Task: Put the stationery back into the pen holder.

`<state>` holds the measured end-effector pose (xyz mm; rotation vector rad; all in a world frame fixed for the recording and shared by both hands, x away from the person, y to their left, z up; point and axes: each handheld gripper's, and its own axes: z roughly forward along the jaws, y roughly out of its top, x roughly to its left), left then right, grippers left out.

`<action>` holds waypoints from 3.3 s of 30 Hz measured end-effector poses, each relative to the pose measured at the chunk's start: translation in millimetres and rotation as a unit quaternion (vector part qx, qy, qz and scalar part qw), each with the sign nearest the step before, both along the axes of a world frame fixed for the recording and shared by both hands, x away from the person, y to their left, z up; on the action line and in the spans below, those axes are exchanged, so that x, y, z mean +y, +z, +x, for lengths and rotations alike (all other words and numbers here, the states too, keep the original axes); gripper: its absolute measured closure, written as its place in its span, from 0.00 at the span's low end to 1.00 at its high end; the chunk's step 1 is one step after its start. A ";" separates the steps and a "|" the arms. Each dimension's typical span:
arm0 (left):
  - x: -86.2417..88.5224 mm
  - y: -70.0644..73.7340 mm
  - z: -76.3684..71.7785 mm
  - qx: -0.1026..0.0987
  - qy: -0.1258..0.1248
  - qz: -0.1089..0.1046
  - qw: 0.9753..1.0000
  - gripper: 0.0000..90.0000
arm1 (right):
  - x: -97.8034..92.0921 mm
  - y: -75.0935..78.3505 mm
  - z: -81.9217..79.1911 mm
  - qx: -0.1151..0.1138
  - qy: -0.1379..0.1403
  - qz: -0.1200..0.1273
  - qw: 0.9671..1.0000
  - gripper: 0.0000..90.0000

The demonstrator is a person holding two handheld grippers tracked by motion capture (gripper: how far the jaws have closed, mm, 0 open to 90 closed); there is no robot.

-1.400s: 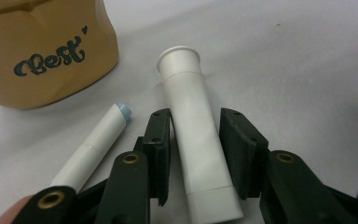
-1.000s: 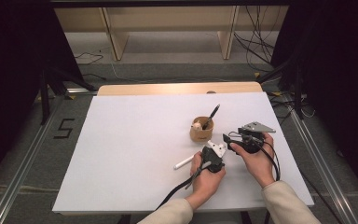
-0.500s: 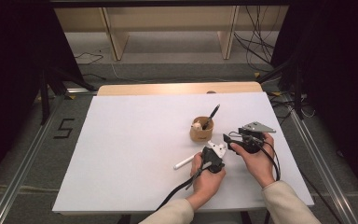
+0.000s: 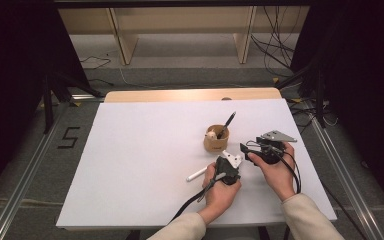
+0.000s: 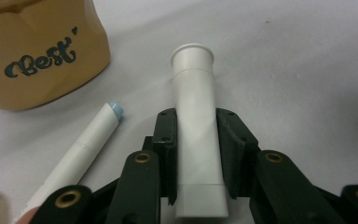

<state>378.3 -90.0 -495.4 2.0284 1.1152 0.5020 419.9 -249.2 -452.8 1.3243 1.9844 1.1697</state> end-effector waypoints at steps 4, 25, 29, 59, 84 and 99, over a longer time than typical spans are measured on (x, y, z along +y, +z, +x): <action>0.5 -0.2 -2.5 0.002 -0.007 -0.004 1.000 0.78 | -0.8 1.0 -0.8 -0.001 -0.001 0.004 1.000 0.33; 35.3 19.4 -13.2 -0.027 -0.008 -0.033 0.999 0.78 | 18.8 0.1 -14.9 0.037 0.038 0.061 0.997 0.33; 42.5 22.8 -15.2 -0.034 -0.006 -0.038 0.999 0.78 | 22.9 -2.6 -15.5 0.048 0.045 0.075 0.995 0.33; 42.8 27.7 -18.1 -0.037 -0.005 -0.070 0.997 0.78 | 29.7 -18.1 -8.5 0.127 0.068 0.184 0.972 0.54; 31.8 34.7 -14.7 -0.052 -0.004 -0.071 0.996 0.78 | 25.7 4.8 -19.3 0.030 0.061 0.157 0.985 0.71; 33.1 36.9 -13.4 -0.085 -0.011 -0.082 0.993 0.78 | 31.9 16.9 -26.1 -0.032 0.076 0.102 0.991 0.72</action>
